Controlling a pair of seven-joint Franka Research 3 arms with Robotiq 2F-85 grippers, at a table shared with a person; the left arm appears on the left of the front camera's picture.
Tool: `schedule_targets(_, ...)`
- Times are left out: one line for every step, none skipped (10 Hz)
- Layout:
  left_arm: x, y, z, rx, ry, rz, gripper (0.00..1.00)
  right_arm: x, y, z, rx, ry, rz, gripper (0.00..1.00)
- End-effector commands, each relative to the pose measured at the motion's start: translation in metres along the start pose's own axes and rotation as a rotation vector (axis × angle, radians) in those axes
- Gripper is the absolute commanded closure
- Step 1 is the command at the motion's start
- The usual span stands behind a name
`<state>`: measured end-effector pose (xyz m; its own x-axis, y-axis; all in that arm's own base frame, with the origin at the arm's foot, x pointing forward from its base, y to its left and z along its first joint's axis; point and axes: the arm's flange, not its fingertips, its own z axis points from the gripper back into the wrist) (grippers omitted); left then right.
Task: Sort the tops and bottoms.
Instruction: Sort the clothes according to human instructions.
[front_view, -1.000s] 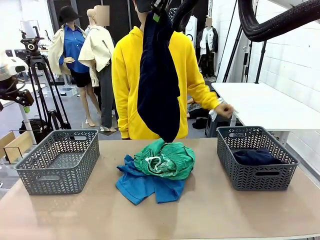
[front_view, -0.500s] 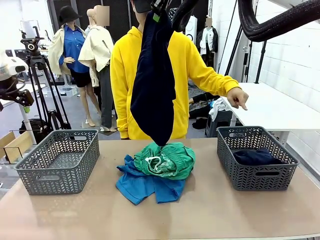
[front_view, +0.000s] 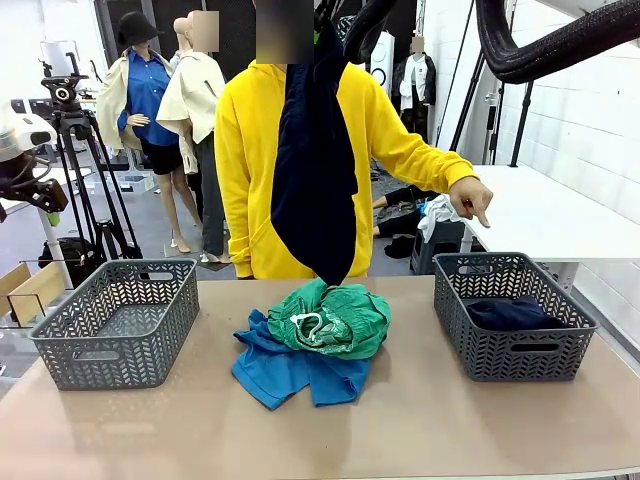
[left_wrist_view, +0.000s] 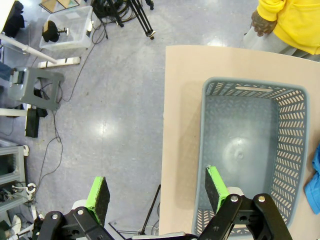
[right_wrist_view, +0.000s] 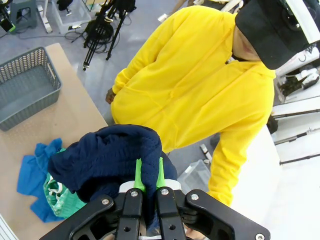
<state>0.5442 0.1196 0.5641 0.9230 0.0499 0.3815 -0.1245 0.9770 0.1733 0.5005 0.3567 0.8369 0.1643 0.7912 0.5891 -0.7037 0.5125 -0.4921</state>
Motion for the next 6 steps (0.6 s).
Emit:
schedule_targets(0.0002,0.0014,0.0006,0.011,0.006,-0.014,0.0,0.0004,-0.0001,0.002,-0.008,0.001,0.0,1.0)
schedule_targets(0.0002,0.0014,0.0006,0.011,0.006,-0.014,0.0,0.0004,-0.0001,0.002,-0.008,0.001,0.0,1.0)
schedule_targets(0.0002,0.0014,0.0006,0.011,0.006,-0.014,0.0,0.0004,-0.0001,0.002,-0.008,0.001,0.0,1.0)
schedule_targets(0.0002,0.0014,0.0006,0.011,0.006,-0.014,0.0,0.0004,-0.0001,0.002,-0.008,0.001,0.0,1.0)
schedule_targets(0.0002,0.0014,0.0006,0.011,0.006,-0.014,0.0,0.0004,-0.0001,0.002,-0.008,0.001,0.0,1.0)
schedule_targets(0.0002,0.0014,0.0006,0.011,0.006,-0.014,0.0,0.0004,-0.0001,0.002,-0.008,0.001,0.0,1.0)
